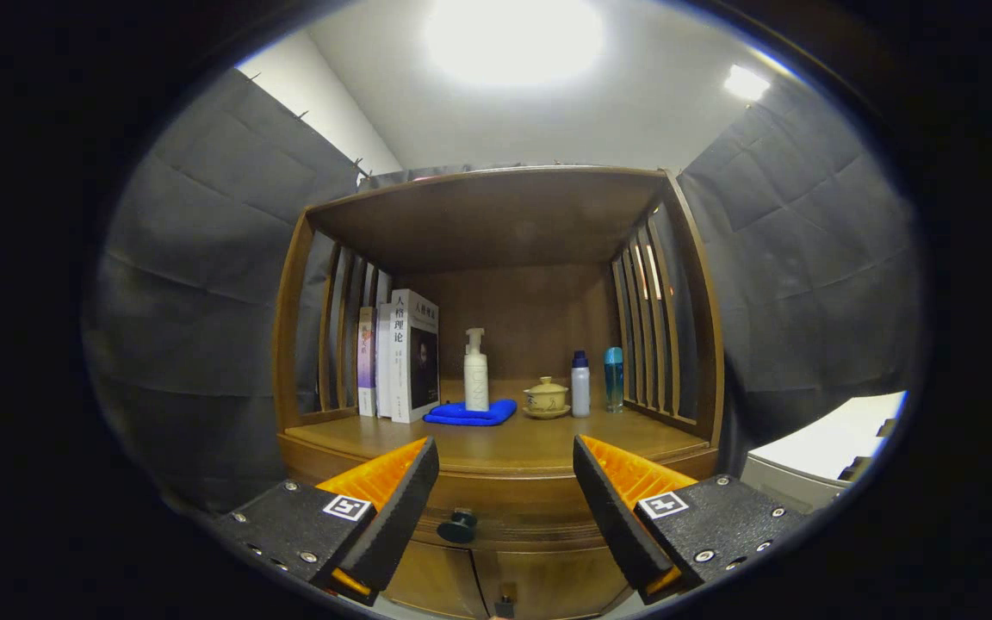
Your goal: Pull open the drawer, take out the items inside it, and place them on the countertop above the cabinet.
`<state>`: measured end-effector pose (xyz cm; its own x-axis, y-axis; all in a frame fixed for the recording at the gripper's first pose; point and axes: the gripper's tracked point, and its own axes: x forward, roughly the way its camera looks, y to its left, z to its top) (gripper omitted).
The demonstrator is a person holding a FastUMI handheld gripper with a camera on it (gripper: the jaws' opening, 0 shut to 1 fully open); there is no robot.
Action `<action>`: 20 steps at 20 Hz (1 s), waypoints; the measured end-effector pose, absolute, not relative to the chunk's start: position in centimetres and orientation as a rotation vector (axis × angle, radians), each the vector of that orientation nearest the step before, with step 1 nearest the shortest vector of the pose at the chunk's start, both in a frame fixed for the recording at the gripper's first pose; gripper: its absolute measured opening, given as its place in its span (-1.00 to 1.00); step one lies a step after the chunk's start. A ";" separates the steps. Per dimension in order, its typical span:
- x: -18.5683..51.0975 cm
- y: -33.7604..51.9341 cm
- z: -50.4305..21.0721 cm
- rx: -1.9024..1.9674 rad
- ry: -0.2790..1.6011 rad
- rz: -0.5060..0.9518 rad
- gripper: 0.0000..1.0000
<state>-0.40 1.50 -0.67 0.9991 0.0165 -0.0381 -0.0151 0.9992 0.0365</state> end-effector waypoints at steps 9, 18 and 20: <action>0.2 4.2 -1.4 0.029 0.091 0.016 0.93; 2.6 5.5 -7.7 0.020 0.231 -0.047 0.93; 3.1 6.2 -9.3 0.011 0.257 -0.040 0.94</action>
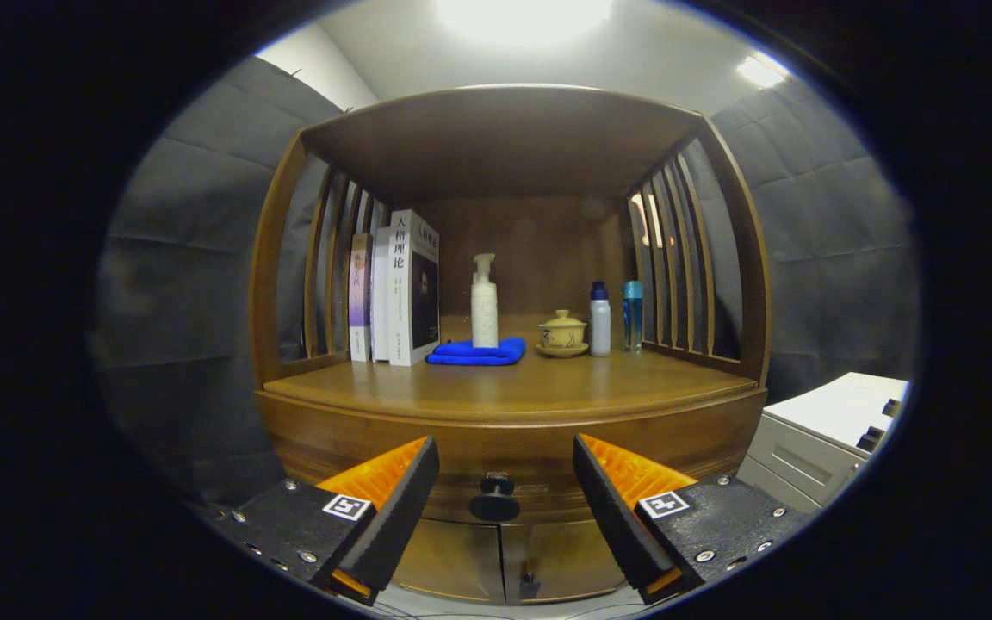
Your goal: Pull open the drawer, take out the items inside it, and place them on the countertop above the cabinet.
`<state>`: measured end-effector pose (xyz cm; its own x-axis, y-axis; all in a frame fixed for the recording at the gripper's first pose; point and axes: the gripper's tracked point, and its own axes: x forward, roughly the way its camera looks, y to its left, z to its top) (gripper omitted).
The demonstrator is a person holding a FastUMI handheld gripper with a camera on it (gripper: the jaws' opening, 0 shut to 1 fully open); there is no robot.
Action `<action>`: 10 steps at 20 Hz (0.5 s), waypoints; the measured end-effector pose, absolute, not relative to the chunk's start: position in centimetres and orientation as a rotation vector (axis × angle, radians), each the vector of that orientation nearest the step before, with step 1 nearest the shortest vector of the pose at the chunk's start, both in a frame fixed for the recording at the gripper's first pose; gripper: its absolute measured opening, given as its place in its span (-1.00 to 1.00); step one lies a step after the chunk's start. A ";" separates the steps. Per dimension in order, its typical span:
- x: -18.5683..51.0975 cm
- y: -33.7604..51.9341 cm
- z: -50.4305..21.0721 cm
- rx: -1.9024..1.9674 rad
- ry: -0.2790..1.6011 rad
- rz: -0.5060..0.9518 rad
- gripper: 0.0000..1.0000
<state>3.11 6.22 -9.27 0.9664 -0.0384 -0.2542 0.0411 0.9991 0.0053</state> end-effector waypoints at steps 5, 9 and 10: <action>3.9 7.6 -12.8 0.042 0.330 -0.033 0.94; 4.5 7.2 -15.2 0.021 0.373 -0.051 0.89; 4.6 7.1 -15.9 0.020 0.385 -0.049 0.85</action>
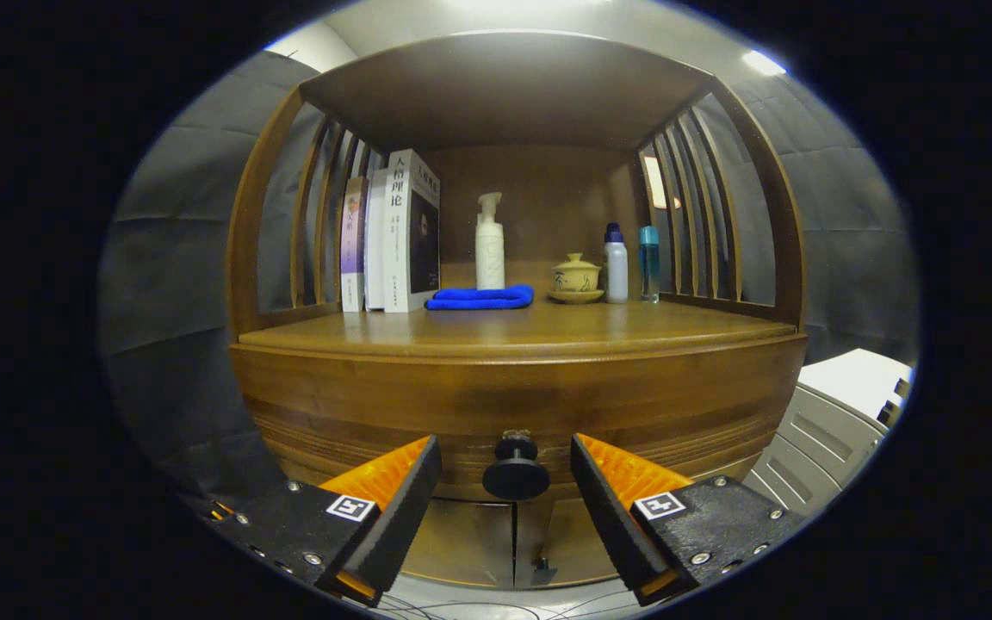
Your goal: Pull open the drawer, take out the items inside it, and place them on the countertop above the cabinet.
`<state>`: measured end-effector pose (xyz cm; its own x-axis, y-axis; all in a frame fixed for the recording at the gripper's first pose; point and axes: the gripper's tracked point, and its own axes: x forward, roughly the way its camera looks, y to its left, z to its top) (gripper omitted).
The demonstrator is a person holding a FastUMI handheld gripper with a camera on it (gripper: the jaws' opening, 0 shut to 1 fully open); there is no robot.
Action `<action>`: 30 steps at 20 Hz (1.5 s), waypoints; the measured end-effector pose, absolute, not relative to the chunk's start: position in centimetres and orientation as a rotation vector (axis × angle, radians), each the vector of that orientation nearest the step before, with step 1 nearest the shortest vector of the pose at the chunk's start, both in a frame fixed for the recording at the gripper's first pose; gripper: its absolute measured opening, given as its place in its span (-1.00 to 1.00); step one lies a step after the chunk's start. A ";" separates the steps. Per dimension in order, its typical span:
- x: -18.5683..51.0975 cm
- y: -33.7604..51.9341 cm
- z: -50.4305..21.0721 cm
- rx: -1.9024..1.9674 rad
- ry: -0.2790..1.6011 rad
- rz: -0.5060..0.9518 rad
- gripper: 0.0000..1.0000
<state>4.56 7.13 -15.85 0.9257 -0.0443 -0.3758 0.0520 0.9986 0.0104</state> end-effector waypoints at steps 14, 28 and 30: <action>5.1 6.5 -18.1 0.027 0.388 -0.084 -0.10; 1.1 6.5 -17.4 0.062 0.450 -0.097 -0.29; -0.3 6.7 -17.0 0.067 0.455 -0.097 -0.29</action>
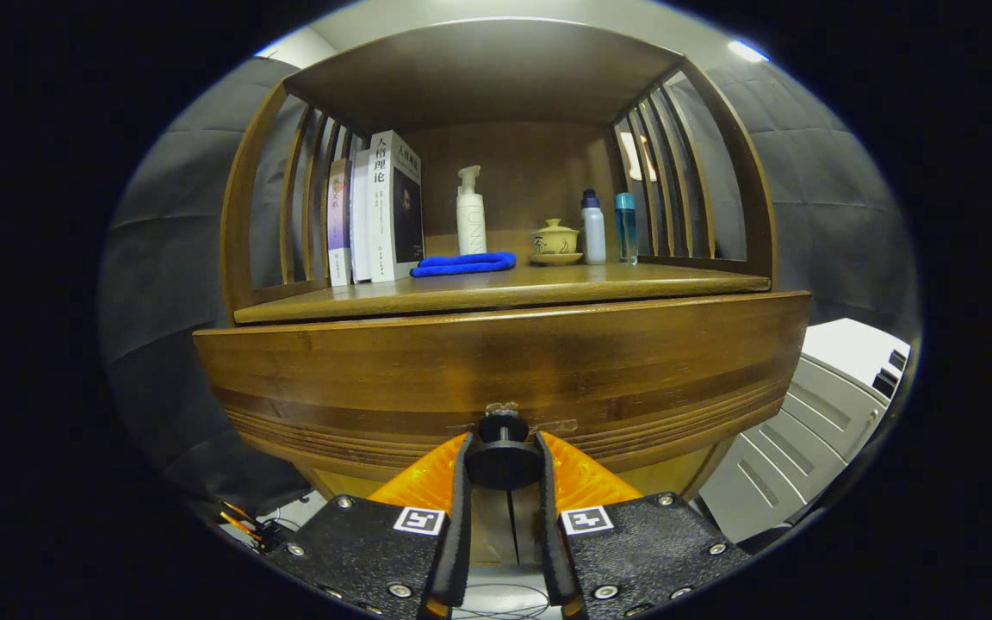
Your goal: Pull open the drawer, take out the items inside it, and place them on the countertop above the cabinet.
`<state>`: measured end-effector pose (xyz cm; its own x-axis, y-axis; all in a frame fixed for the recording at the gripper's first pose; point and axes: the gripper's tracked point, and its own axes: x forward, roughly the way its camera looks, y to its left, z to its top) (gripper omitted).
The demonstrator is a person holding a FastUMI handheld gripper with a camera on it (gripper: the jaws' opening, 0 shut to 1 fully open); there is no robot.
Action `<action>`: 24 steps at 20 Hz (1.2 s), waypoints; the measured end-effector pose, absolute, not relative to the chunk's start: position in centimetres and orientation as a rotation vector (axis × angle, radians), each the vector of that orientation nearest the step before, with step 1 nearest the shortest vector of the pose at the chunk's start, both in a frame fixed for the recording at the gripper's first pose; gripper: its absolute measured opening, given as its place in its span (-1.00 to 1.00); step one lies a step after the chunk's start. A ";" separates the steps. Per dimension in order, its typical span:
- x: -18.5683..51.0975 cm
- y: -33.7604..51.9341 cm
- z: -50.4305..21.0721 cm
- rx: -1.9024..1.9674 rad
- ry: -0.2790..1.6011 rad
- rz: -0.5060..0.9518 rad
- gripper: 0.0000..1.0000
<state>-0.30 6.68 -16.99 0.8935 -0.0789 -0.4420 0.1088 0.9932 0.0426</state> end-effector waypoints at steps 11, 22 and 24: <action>-6.7 7.7 -16.0 0.088 0.505 -0.104 -0.30; -10.7 8.5 -15.4 0.083 0.541 -0.078 -0.27; -10.8 8.6 -15.5 0.077 0.534 -0.074 -0.21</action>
<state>-10.83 8.60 -15.48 0.8583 -0.0506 -0.5107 0.0906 0.9944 0.0536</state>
